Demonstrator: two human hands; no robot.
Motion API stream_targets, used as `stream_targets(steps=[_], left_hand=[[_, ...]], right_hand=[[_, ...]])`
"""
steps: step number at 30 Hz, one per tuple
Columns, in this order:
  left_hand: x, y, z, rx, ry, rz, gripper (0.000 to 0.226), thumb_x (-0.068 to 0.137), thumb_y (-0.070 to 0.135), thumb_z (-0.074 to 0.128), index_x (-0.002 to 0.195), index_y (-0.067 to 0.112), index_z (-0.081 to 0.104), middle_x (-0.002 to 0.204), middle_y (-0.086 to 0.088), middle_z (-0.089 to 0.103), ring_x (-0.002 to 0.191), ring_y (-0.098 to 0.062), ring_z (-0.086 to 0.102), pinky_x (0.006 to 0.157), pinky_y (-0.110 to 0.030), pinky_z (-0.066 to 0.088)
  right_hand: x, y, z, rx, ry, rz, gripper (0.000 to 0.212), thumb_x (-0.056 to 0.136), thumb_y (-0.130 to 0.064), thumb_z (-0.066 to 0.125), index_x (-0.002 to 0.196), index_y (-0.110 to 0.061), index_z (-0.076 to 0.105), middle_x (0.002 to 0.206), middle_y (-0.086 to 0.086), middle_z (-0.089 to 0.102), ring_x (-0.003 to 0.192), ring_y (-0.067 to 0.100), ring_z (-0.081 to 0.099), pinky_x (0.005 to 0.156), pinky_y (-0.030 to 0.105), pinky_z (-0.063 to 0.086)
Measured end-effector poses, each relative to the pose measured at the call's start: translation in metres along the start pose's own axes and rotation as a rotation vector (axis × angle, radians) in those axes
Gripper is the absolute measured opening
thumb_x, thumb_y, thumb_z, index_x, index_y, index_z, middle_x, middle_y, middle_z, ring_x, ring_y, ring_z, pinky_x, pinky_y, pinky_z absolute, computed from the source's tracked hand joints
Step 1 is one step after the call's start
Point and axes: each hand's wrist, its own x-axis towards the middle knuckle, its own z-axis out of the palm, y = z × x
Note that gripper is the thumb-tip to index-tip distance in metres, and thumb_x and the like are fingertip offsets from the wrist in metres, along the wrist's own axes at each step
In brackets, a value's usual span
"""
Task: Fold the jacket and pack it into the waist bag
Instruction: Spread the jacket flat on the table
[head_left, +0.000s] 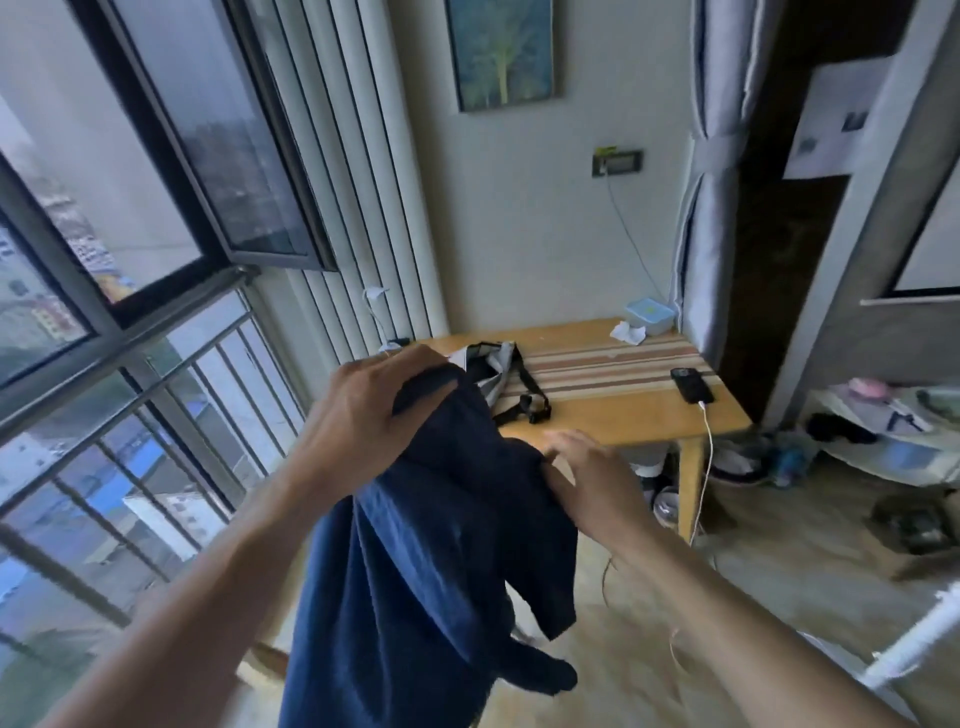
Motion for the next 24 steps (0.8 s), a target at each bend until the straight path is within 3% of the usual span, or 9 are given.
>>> stream_targets(steps=[3, 6, 8, 12, 14, 17, 20, 22, 24], left_hand=[[0.026, 0.021, -0.003, 0.023, 0.123, -0.074, 0.013, 0.1, 0.025, 0.062, 0.11, 0.02, 0.068, 0.095, 0.001, 0.077, 0.082, -0.019, 0.069, 0.075, -0.029, 0.054], [0.049, 0.027, 0.001, 0.141, 0.165, -0.124, 0.013, 0.101, 0.023, 0.058, 0.11, 0.018, 0.066, 0.089, -0.007, 0.076, 0.079, -0.031, 0.069, 0.068, -0.034, 0.051], [0.058, 0.026, 0.01, 0.229, 0.136, -0.131, 0.012, 0.102, 0.022, 0.054, 0.11, 0.018, 0.062, 0.088, -0.008, 0.074, 0.075, -0.035, 0.068, 0.062, -0.036, 0.049], [0.059, 0.034, 0.032, 0.254, 0.028, -0.114, 0.012, 0.104, 0.015, 0.047, 0.113, 0.022, 0.044, 0.089, -0.008, 0.07, 0.06, -0.034, 0.06, 0.055, -0.038, 0.049], [0.055, 0.036, 0.04, 0.229, -0.061, -0.029, 0.025, 0.1, 0.006, 0.044, 0.12, 0.021, 0.044, 0.108, -0.008, 0.066, 0.066, -0.031, 0.061, 0.059, -0.037, 0.051], [0.055, 0.042, 0.046, 0.295, -0.206, 0.101, 0.047, 0.095, 0.024, 0.025, 0.125, 0.02, 0.06, 0.131, -0.003, 0.058, 0.103, -0.027, 0.064, 0.08, -0.04, 0.057], [0.057, 0.045, 0.055, 0.384, -0.214, 0.186, 0.05, 0.08, 0.01, 0.031, 0.115, 0.015, 0.066, 0.108, -0.005, 0.063, 0.095, -0.028, 0.065, 0.069, -0.037, 0.058], [0.061, 0.045, 0.062, 0.318, -0.16, 0.079, 0.044, 0.078, 0.001, 0.046, 0.114, 0.014, 0.067, 0.102, -0.003, 0.062, 0.092, -0.028, 0.066, 0.07, -0.038, 0.056], [0.066, 0.05, 0.068, 0.228, -0.103, -0.014, 0.03, 0.086, 0.01, 0.053, 0.112, 0.015, 0.067, 0.101, -0.001, 0.062, 0.092, -0.026, 0.064, 0.075, -0.039, 0.056]], right_hand=[[0.015, 0.011, -0.06, 0.184, 0.15, 0.02, 0.015, 0.104, -0.032, 0.047, 0.103, -0.021, 0.057, 0.091, -0.001, 0.072, 0.084, 0.02, 0.068, 0.07, 0.043, 0.053], [0.026, 0.014, -0.113, 0.365, 0.348, 0.04, 0.013, 0.105, -0.027, 0.046, 0.102, -0.016, 0.052, 0.079, -0.005, 0.064, 0.069, 0.008, 0.06, 0.059, 0.02, 0.043], [0.031, 0.013, -0.139, 0.372, 0.414, 0.025, 0.015, 0.105, -0.026, 0.045, 0.103, -0.012, 0.051, 0.077, -0.008, 0.06, 0.064, 0.004, 0.056, 0.055, 0.013, 0.039], [0.038, 0.013, -0.172, 0.236, 0.427, -0.028, 0.016, 0.106, -0.027, 0.043, 0.1, -0.014, 0.048, 0.055, -0.006, 0.046, 0.044, 0.005, 0.05, 0.043, 0.021, 0.033], [0.043, 0.02, -0.187, 0.134, 0.442, -0.057, 0.016, 0.106, -0.029, 0.043, 0.1, -0.015, 0.048, 0.052, -0.005, 0.044, 0.041, 0.011, 0.044, 0.044, 0.022, 0.026], [0.042, 0.028, -0.215, -0.084, 0.371, -0.157, 0.022, 0.099, -0.044, 0.053, 0.099, -0.022, 0.051, 0.051, -0.007, 0.047, 0.044, 0.008, 0.042, 0.051, 0.03, 0.031], [0.035, 0.031, -0.238, -0.468, 0.118, -0.234, 0.057, 0.066, -0.082, 0.063, 0.09, -0.032, 0.053, 0.06, -0.009, 0.056, 0.058, 0.014, 0.053, 0.059, 0.032, 0.044], [0.032, 0.03, -0.25, -0.731, -0.015, -0.219, 0.057, 0.063, -0.079, 0.066, 0.089, -0.03, 0.056, 0.074, -0.005, 0.062, 0.072, 0.023, 0.061, 0.063, 0.033, 0.042], [0.034, 0.03, -0.26, -0.866, -0.02, -0.17, 0.037, 0.079, -0.058, 0.069, 0.093, -0.024, 0.061, 0.087, 0.003, 0.064, 0.088, 0.029, 0.066, 0.066, 0.032, 0.036]])
